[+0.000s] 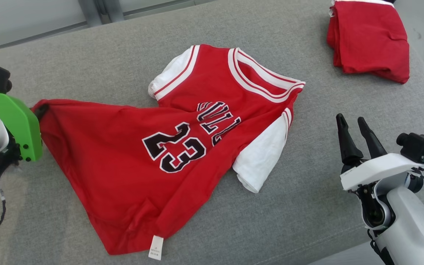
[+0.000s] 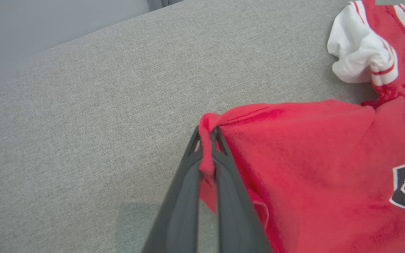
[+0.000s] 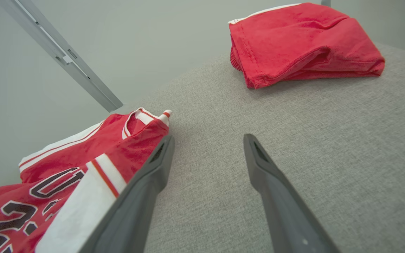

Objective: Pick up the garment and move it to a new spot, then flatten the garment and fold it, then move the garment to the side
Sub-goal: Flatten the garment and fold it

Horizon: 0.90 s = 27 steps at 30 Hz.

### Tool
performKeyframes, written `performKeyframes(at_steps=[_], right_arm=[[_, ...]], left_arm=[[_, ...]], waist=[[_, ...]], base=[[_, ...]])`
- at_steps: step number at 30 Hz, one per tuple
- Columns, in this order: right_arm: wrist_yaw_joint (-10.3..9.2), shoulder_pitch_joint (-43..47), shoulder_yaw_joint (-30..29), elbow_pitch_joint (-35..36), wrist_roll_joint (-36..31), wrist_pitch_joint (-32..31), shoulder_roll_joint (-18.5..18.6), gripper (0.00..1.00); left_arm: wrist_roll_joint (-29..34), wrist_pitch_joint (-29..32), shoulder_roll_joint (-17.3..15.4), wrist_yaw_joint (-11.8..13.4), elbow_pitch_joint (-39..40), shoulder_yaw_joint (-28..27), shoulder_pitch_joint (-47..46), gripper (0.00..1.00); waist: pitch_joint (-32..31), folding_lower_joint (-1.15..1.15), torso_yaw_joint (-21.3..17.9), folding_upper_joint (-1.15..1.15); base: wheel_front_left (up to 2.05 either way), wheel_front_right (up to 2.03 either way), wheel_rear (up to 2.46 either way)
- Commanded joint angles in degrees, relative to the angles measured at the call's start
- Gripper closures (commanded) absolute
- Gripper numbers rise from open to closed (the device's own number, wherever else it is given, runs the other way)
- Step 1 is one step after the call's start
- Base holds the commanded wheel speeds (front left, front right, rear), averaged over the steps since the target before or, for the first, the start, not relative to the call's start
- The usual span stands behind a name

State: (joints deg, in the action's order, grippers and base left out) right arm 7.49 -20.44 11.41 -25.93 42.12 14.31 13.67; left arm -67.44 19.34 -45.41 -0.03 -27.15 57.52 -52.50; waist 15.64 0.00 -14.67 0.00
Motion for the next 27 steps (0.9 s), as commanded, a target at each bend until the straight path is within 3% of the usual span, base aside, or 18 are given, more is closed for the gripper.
performKeyframes(at_steps=[1, 4, 5, 6, 7, 13, 20, 23, 27], right_arm=[[0.0, -0.78, 0.19, -0.1, 0.13, 0.43, 0.22, 0.0], [0.0, -1.48, 0.42, -0.1, 0.17, 0.48, 0.06, 0.0], [0.0, -1.59, 0.5, -0.18, 0.11, 0.54, -0.09, 0.0], [0.0, -1.72, 0.56, -0.32, 0.02, 0.59, -0.22, 0.0], [0.0, -1.91, 0.65, -0.43, -0.03, 0.61, -0.38, 0.0], [0.0, -0.93, 0.25, -1.36, -0.29, 0.76, -0.17, 0.0], [0.0, 0.85, 0.34, -1.48, -0.57, 0.86, 0.42, 0.0], [0.0, 1.93, -0.19, -1.38, -0.78, 0.83, 0.63, 0.0], [0.0, 2.96, -1.02, -0.74, -1.22, 0.83, 0.78, 0.0]], left_arm=[[1.56, -1.16, 0.58, -0.44, -2.04, 0.18, -1.62, 1.0], [4.28, -5.35, 1.86, -0.56, -6.36, -0.11, -4.11, 1.0], [5.07, -7.09, 2.59, -0.73, -8.1, -0.32, -4.52, 0.69], [5.38, -8.29, 3.29, -0.99, -9.47, -0.43, -4.66, 0.1], [5.03, -9.19, 4.22, -1.48, -11.1, -0.65, -4.68, 0.0], [6.28, -11.84, 7.71, -4.86, -15.38, 1.33, -3.82, 0.0], [4.98, -12.9, 9.1, -6.39, -12.26, 2.57, -0.75, 0.0], [4.39, -13.52, 8.46, -5.11, -8.49, 2.51, 1.8, 0.0], [3.13, -16.5, 7.34, -1.56, -0.8, 1.61, 6.76, 0.0]], waist=[[0.66, 0.0, -0.57, 0.0], [1.46, 0.0, -0.9, 0.0], [1.66, 0.0, -0.98, 0.0], [1.71, 0.0, -1.0, 0.0], [1.7, 0.0, -0.97, 0.0], [-0.87, 0.0, 1.46, 0.0], [-5.08, 0.0, 5.78, 0.0], [-6.44, 0.0, 7.28, 0.0], [-6.98, 0.0, 8.45, 0.0]], base=[[0.0, 0.0, 0.0], [0.0, 0.0, 0.0], [0.0, 0.0, 0.0], [0.0, 0.0, 0.0], [0.0, 0.0, 0.0], [0.0, 0.0, 0.0], [0.0, 0.0, 0.0], [0.0, 0.0, 0.0], [0.0, 0.0, 0.0]])
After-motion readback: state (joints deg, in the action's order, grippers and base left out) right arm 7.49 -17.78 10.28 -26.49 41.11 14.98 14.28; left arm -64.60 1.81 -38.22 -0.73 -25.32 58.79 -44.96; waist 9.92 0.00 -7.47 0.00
